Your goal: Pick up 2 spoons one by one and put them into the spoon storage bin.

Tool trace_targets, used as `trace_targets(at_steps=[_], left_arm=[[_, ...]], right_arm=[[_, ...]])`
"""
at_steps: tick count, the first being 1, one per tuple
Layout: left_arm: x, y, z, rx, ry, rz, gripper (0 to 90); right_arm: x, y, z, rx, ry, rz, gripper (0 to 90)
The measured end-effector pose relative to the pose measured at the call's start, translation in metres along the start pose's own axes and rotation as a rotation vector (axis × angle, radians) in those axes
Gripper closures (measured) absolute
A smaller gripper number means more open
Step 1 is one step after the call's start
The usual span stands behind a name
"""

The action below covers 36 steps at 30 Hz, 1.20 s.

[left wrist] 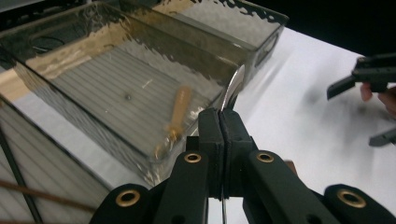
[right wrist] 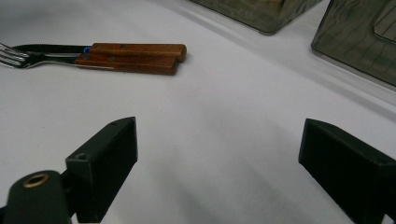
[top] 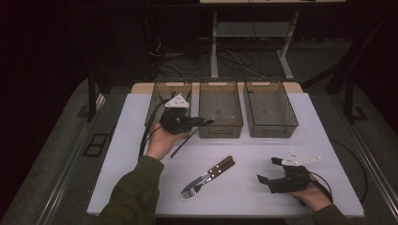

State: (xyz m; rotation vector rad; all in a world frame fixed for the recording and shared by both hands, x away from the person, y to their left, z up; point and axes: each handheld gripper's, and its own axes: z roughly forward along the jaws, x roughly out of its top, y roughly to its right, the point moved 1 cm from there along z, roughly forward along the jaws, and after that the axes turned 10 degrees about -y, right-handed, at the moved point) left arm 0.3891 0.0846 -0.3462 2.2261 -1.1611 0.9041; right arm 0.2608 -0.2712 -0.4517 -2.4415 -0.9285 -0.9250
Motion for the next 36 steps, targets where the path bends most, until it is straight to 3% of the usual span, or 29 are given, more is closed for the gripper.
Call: trace_targets(at_steps=[13, 23, 30, 36], left_arm=[[0.053, -0.016, 0.018, 0.027, 0.035, 0.01, 89.4], [0.093, -0.032, 0.048, 0.039, 0.072, -0.006, 89.4], [0.108, -0.041, 0.071, 0.064, 0.072, -0.015, 89.4], [0.104, -0.045, 0.088, 0.084, 0.049, -0.026, 89.3]], right_arm=[[0.0, 0.0, -0.001, -0.001, 0.007, 0.0, 11.3], [0.001, -0.001, -0.003, 0.014, 0.017, 0.0, 11.3], [0.001, -0.001, -0.004, 0.026, 0.022, -0.003, 11.3], [0.001, -0.002, -0.004, 0.032, 0.028, -0.007, 11.3]])
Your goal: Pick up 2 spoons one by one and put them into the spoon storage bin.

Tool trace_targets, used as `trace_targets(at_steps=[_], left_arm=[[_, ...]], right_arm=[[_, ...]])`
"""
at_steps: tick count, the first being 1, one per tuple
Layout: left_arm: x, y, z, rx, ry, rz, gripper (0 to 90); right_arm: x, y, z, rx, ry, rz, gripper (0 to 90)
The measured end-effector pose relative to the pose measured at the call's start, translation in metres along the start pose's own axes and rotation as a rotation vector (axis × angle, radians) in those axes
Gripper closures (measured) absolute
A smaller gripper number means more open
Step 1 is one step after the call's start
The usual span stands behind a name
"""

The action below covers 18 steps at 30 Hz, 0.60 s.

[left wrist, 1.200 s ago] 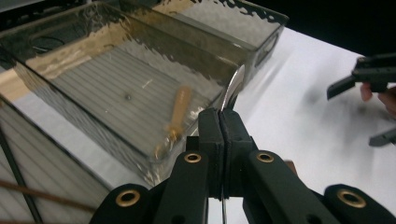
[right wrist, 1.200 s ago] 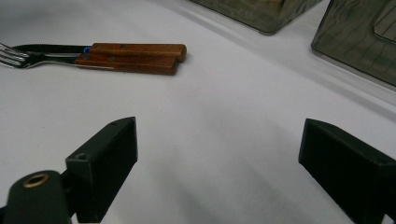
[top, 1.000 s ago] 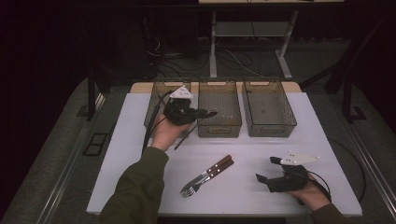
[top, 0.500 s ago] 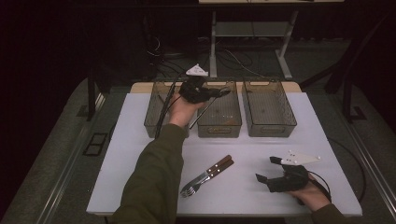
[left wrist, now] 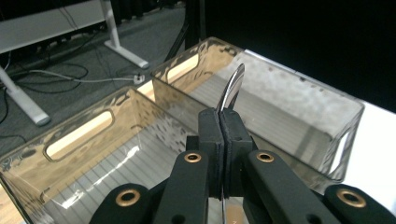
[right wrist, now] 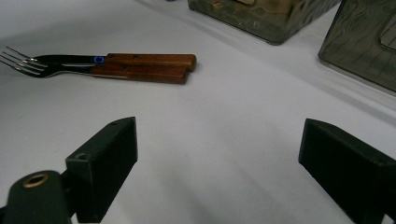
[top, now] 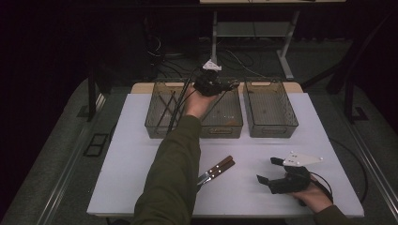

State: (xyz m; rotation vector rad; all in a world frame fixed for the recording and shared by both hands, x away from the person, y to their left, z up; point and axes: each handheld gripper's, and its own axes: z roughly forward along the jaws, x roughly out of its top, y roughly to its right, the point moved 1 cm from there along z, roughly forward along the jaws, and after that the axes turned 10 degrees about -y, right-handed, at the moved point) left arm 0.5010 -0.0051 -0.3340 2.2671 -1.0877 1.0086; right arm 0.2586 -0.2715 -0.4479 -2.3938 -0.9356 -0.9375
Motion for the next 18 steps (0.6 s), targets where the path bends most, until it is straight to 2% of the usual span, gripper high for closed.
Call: trace_targets(at_steps=[8, 11, 12, 16, 17, 18], left_arm=[[-0.016, -0.003, 0.017, 0.021, -0.061, -0.013, 89.3], [-0.022, -0.005, 0.021, 0.021, -0.064, -0.033, 89.3], [-0.024, -0.007, 0.021, 0.024, -0.08, -0.02, 89.3], [-0.028, -0.007, 0.024, 0.029, -0.086, -0.039, 89.0], [-0.028, -0.007, 0.024, 0.025, -0.104, -0.035, 88.4], [-0.029, -0.006, 0.025, 0.044, -0.115, -0.024, 86.6]], right_arm=[[0.0, 0.0, -0.001, 0.004, 0.003, 0.004, 11.3], [0.0, 0.0, -0.001, 0.003, 0.001, 0.0, 11.3], [0.0, 0.0, -0.001, 0.003, 0.001, -0.001, 11.3], [0.0, 0.0, -0.001, 0.003, 0.001, -0.001, 11.3], [0.0, 0.0, -0.001, 0.003, 0.0, 0.0, 11.3], [0.0, 0.0, -0.001, 0.003, 0.001, 0.0, 11.3]])
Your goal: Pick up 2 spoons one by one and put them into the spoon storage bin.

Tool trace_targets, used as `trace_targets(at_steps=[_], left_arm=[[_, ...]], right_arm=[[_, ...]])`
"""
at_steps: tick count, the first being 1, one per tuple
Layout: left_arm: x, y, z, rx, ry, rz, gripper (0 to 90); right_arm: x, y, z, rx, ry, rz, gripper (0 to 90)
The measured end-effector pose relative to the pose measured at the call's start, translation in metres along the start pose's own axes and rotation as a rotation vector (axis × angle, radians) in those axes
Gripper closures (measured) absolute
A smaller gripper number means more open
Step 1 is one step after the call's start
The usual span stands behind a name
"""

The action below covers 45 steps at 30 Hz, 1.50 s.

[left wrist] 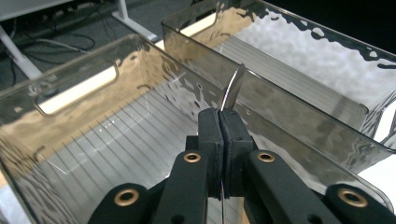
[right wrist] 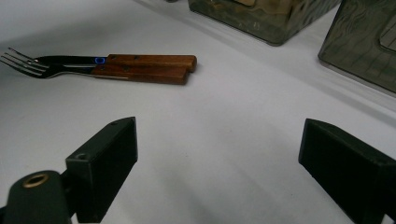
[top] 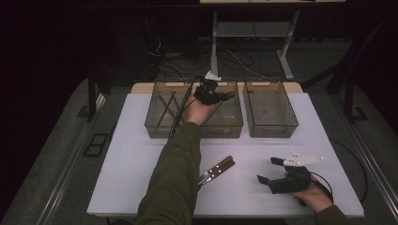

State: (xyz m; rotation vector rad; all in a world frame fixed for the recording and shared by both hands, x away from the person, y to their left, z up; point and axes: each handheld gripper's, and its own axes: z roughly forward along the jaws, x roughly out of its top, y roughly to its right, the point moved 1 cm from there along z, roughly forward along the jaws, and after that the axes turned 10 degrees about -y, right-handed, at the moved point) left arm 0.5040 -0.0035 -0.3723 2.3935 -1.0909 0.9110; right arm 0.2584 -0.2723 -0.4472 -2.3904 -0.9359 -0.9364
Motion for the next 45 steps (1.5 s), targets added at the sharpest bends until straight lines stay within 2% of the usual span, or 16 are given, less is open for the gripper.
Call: trace_targets(at_steps=[1, 2, 3, 7, 12, 17, 21, 23, 25, 31, 34, 37, 41, 45], left_arm=[[0.0, 0.001, 0.001, 0.031, -0.002, 0.004, 76.0], [0.0, 0.002, 0.0, 0.04, -0.002, 0.005, 68.4], [0.0, 0.002, 0.0, 0.04, -0.002, 0.003, 65.4], [0.0, 0.004, -0.006, 0.038, 0.025, 0.004, 57.2], [-0.002, 0.01, -0.018, 0.03, 0.024, 0.016, 47.3], [-0.008, 0.017, -0.034, 0.0, 0.029, 0.007, 39.4], [-0.016, 0.024, -0.047, -0.032, 0.06, -0.014, 36.5], [-0.021, 0.027, -0.055, -0.04, 0.038, 0.019, 34.2], [-0.027, 0.032, -0.06, -0.051, 0.042, 0.015, 32.6], [-0.045, 0.046, -0.073, -0.067, 0.025, 0.047, 28.6], [-0.055, 0.053, -0.079, -0.081, 0.029, 0.048, 27.0], [-0.068, 0.06, -0.085, -0.079, 0.02, 0.054, 27.8], [-0.085, 0.068, -0.089, -0.097, 0.004, 0.066, 29.8], [-0.105, 0.076, -0.091, -0.117, -0.003, 0.053, 34.4]], right_arm=[[0.0, 0.0, 0.0, -0.001, 0.001, 0.002, 11.3], [0.0, 0.0, 0.0, -0.002, 0.001, 0.003, 11.3], [0.0, 0.001, 0.0, -0.002, 0.001, 0.003, 11.3], [0.0, 0.001, 0.0, -0.005, 0.004, 0.002, 11.3], [0.0, 0.0, 0.0, 0.0, 0.0, -0.002, 11.3], [0.0, 0.0, 0.0, -0.006, 0.0, -0.003, 11.2], [0.0, 0.0, 0.001, -0.005, -0.003, -0.004, 11.3], [0.0, 0.0, 0.001, -0.006, -0.006, -0.001, 11.3], [0.0, 0.0, 0.001, -0.005, -0.007, 0.001, 11.3], [0.0, 0.001, 0.001, -0.01, -0.008, 0.0, 11.3], [0.0, 0.001, 0.001, -0.012, -0.009, -0.001, 11.3], [0.0, 0.001, 0.001, -0.013, -0.011, -0.001, 11.3], [0.0, 0.002, 0.002, -0.018, -0.01, -0.001, 11.3], [-0.001, 0.001, 0.003, -0.022, -0.017, 0.003, 11.3]])
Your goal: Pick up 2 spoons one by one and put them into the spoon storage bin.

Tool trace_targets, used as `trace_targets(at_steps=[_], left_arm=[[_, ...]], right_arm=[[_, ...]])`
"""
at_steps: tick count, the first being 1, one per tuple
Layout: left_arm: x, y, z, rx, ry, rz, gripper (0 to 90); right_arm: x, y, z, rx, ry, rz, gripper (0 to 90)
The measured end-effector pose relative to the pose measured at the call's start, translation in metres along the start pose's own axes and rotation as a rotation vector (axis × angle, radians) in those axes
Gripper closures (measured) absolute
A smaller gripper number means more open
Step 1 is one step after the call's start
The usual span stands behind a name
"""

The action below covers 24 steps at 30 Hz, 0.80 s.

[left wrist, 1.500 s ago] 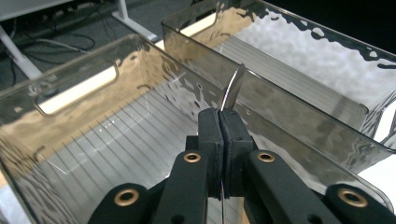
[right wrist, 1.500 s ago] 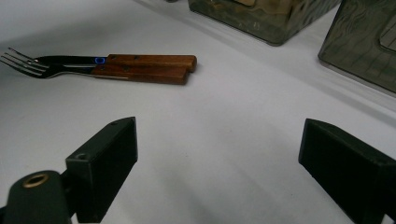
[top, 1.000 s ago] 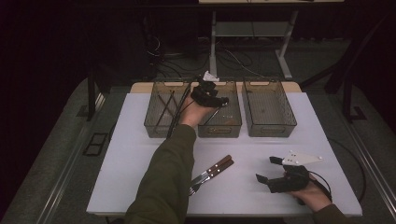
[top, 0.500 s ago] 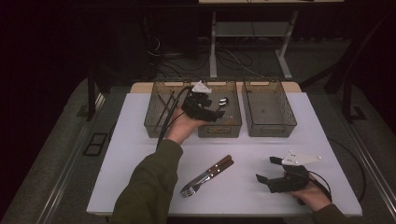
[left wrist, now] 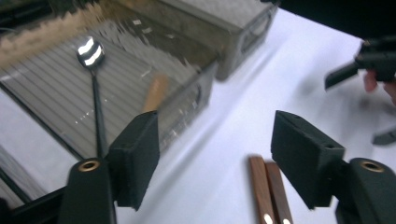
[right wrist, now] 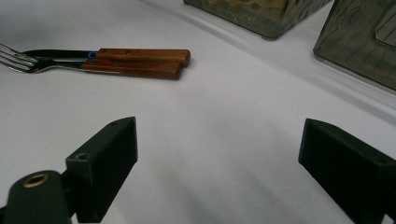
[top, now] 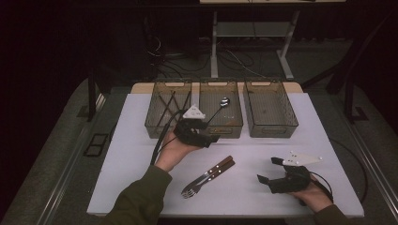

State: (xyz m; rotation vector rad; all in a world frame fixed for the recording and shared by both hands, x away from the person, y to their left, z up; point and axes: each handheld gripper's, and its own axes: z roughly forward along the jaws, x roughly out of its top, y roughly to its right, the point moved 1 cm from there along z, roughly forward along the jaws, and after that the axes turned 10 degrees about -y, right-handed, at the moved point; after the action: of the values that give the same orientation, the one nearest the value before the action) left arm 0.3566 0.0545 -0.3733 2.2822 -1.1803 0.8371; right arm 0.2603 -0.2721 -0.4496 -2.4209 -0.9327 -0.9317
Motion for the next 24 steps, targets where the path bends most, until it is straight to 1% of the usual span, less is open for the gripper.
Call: trace_targets(at_steps=[2, 5, 8, 10, 14, 16, 20, 22, 24], left_arm=[[-0.009, 0.003, -0.001, -0.006, -0.003, 0.0, 36.2], [-0.023, 0.006, -0.002, -0.019, -0.004, 0.001, 41.3], [-0.037, 0.01, -0.004, -0.027, -0.005, 0.007, 49.3], [-0.045, 0.014, -0.006, -0.032, -0.008, 0.011, 56.0], [-0.058, 0.024, -0.008, -0.033, -0.028, 0.043, 68.5], [-0.063, 0.029, -0.009, -0.046, -0.032, 0.05, 75.2], [-0.071, 0.039, -0.012, -0.062, -0.042, 0.083, 89.3], [-0.074, 0.043, -0.012, -0.073, -0.048, 0.091, 89.9], [-0.078, 0.048, -0.01, -0.084, -0.064, 0.101, 90.0]], right_arm=[[0.0, 0.0, 0.0, -0.001, 0.0, 0.0, 11.3], [0.0, 0.0, 0.0, -0.003, -0.002, 0.004, 11.3], [0.0, 0.001, 0.001, -0.007, 0.001, 0.001, 11.3], [0.0, 0.001, 0.001, -0.007, 0.0, -0.002, 11.3], [0.0, 0.001, 0.0, -0.008, -0.002, 0.003, 11.3], [0.0, 0.001, 0.0, -0.009, -0.003, 0.002, 11.3], [0.0, 0.0, 0.0, -0.011, -0.005, 0.003, 11.3], [0.0, 0.0, 0.001, -0.011, -0.006, 0.0, 11.3], [-0.001, 0.0, 0.001, -0.011, -0.009, 0.0, 11.3]])
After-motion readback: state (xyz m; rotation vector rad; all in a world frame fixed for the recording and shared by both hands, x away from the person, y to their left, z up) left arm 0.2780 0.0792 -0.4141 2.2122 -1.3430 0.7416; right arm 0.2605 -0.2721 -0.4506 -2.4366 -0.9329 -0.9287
